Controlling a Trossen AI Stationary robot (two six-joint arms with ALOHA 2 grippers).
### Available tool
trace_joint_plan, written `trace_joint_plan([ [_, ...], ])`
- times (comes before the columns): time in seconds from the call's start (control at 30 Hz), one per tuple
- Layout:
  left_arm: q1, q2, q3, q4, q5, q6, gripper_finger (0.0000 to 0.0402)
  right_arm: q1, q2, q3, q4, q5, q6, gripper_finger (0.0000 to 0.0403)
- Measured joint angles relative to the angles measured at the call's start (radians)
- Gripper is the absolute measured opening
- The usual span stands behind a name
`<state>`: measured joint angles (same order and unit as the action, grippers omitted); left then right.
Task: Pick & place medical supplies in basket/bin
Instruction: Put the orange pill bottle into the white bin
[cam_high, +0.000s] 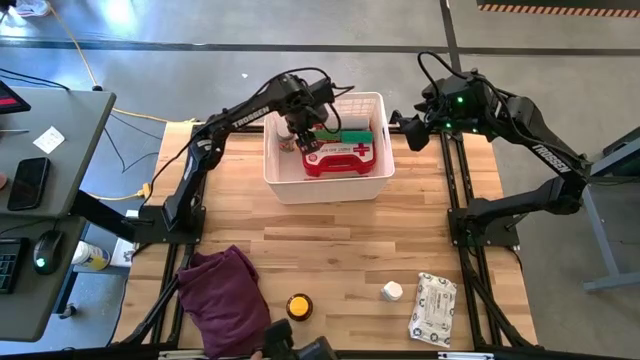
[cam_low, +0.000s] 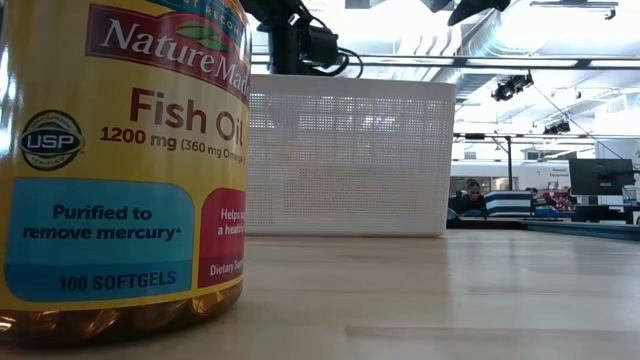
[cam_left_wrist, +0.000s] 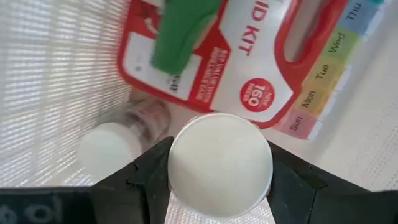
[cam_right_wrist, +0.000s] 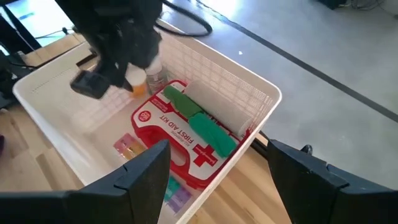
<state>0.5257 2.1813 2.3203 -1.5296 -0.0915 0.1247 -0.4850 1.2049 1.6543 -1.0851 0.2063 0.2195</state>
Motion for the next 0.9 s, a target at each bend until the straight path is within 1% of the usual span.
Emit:
trace_joint_plan([
  [0.13,0.018,-0.006,0.000,-0.028,0.005,-0.002,0.0241,0.000,0.000,0.000,-0.007,0.015,-0.001,0.0256],
  [0.2,0.019,-0.010,-0.010,-0.012,0.008,-0.002,0.0241,0.000,0.000,0.000,-0.015,0.023,-0.001,0.0256],
  [0.33,0.026,-0.032,-0.089,0.003,0.014,0.002,0.0239,0.000,0.000,0.000,-0.037,0.027,-0.001,0.0256],
  [0.4,0.024,-0.063,-0.154,0.051,0.016,0.001,0.0239,0.000,0.000,0.000,-0.040,0.030,-0.001,0.0256],
  [0.5,0.025,-0.137,-0.283,0.129,0.025,-0.002,0.0240,0.000,0.000,0.000,-0.044,0.031,-0.003,0.0256],
  [0.67,0.024,-0.304,-0.549,0.389,0.045,0.000,0.0240,-0.027,0.000,0.000,-0.044,0.028,-0.019,0.0256],
  [0.77,0.024,-0.379,-0.699,0.519,0.052,0.016,0.0240,-0.054,0.000,0.000,-0.041,0.022,-0.019,0.0256],
  [0.9,0.024,-0.411,-0.826,0.587,0.059,0.062,0.0242,-0.092,0.000,0.000,-0.039,-0.017,-0.019,0.0256],
])
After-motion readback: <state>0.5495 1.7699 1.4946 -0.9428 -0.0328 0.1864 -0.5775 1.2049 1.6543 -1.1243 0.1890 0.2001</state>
